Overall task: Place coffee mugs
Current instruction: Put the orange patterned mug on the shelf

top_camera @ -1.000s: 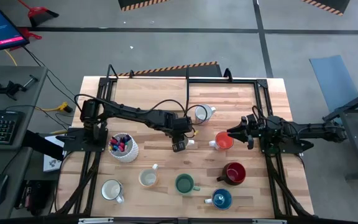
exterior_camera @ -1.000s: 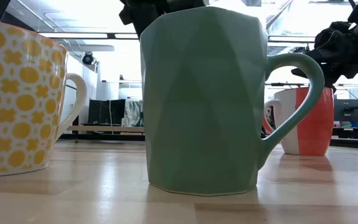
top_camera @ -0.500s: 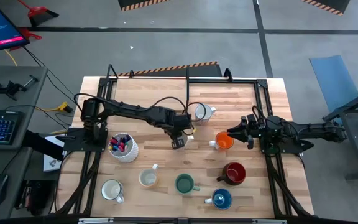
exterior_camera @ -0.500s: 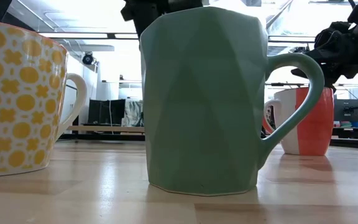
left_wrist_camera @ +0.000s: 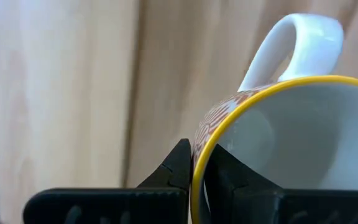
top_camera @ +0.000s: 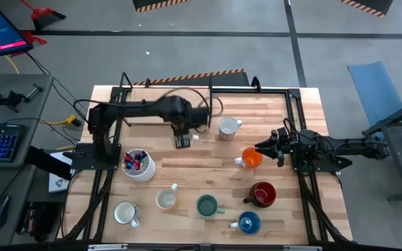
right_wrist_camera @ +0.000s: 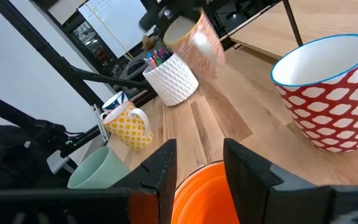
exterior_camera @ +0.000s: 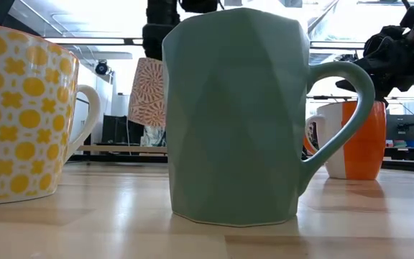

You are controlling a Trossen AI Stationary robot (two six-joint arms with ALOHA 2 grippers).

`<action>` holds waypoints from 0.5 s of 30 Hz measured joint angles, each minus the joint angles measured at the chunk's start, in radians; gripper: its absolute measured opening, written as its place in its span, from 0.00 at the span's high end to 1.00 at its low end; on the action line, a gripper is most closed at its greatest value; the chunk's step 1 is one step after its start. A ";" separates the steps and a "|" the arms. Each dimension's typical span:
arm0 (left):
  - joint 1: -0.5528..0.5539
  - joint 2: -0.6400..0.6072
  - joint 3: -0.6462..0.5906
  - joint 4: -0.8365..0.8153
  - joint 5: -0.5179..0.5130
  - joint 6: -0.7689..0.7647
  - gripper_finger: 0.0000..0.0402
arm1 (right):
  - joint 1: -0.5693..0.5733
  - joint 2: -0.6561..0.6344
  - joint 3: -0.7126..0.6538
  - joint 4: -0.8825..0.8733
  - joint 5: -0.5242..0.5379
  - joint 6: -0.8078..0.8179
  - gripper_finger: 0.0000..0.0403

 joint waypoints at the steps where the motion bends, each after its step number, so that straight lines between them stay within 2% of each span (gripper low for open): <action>1: 0.014 -0.012 0.000 -0.014 -0.010 0.003 0.97 | 0.000 0.001 0.000 0.000 0.000 0.000 0.72; 8: 0.161 -0.117 0.000 -0.035 -0.027 0.039 0.97 | 0.000 0.016 0.000 0.000 0.001 0.000 0.72; 15: 0.387 -0.143 -0.001 -0.032 -0.042 0.050 0.97 | 0.000 0.018 0.000 0.000 0.015 0.000 0.72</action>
